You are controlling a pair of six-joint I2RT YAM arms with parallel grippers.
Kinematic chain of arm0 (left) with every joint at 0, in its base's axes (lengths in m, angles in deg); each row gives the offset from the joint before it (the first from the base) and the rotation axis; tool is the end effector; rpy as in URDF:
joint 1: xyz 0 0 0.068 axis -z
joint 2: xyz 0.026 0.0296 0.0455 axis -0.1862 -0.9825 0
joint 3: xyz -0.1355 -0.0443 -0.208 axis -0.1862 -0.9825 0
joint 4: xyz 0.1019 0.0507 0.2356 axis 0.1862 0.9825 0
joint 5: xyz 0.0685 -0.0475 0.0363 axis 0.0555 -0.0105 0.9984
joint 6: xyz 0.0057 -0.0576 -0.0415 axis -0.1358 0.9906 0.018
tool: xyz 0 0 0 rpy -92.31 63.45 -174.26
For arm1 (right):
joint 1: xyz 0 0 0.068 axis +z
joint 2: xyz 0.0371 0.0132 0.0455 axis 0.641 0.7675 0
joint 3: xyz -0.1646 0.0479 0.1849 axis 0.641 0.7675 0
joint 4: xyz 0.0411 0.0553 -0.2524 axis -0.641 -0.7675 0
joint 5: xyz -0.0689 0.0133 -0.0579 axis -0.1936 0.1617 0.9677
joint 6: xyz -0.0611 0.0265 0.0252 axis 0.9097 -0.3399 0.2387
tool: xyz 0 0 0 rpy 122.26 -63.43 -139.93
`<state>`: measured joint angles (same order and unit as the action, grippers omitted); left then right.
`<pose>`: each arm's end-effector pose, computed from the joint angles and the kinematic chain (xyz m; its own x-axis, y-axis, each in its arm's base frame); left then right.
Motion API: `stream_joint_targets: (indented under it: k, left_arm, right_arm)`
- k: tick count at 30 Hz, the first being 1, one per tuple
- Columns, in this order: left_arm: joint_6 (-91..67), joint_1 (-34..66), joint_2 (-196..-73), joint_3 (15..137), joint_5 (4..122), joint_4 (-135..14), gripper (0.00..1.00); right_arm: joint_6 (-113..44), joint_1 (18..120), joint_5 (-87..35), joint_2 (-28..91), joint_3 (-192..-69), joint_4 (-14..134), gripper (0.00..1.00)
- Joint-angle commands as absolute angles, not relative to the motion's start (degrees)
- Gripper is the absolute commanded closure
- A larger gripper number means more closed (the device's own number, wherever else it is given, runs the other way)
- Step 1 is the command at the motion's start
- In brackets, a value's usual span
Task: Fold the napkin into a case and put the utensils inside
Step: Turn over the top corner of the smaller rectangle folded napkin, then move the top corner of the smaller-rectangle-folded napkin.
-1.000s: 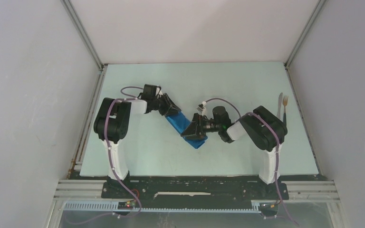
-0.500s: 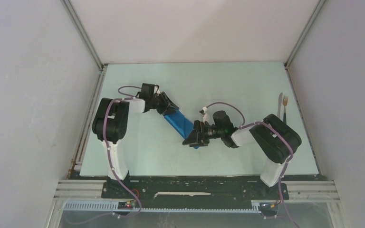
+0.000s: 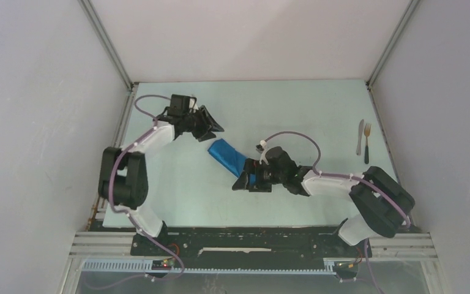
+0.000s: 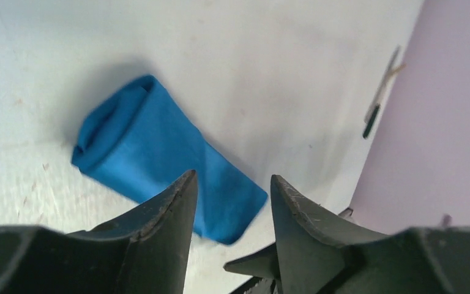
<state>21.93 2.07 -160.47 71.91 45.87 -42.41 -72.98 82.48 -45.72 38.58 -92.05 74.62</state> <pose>0.3733 -0.1107 0.1703 -0.8572 -0.4638 -0.2239 -0.1943 0.6938 -0.6934 0.2127 0.2318 0.1261 -0.9310 0.0040 -0.3651 -0.2948 0.5818 0.7580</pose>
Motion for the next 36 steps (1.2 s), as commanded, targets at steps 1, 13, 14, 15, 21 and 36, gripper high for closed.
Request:
stream_joint_targets:
  k: [1, 13, 14, 15, 21, 36]
  left_arm:
    - [16.39, 2.17, -146.74, 70.95, 45.29, -33.8, 0.44]
    - [5.06, 2.89, -121.77, 63.94, 51.39, -17.93, 0.38]
    - [4.88, 2.89, -120.41, 63.38, 51.9, -17.15, 0.37]
    - [4.61, 2.89, -119.57, 63.06, 52.37, -16.73, 0.37]
    - [4.62, 2.9, -122.33, 64.65, 54.95, -15.55, 0.35]
    - [9.21, 2.52, -166.85, 96.07, 50.89, -19.05, 0.35]
  right_arm:
    - [-84.35, 91.73, -23.08, 35.92, -94.8, 63.46, 0.0]
    - [-102.82, 95.79, -1.17, 47.74, -100.06, 61.78, 0.0]
    - [-102.44, 94.56, -0.85, 48.55, -100.06, 62.0, 0.0]
    - [-101.07, 92.99, -1.08, 49.46, -100.13, 62.77, 0.0]
    - [-86.99, 76.95, -6.93, 52.29, -104.7, 67.75, 0.0]
    - [-52.81, 58.23, -39.15, 57.84, -129.48, 41.98, 0.0]
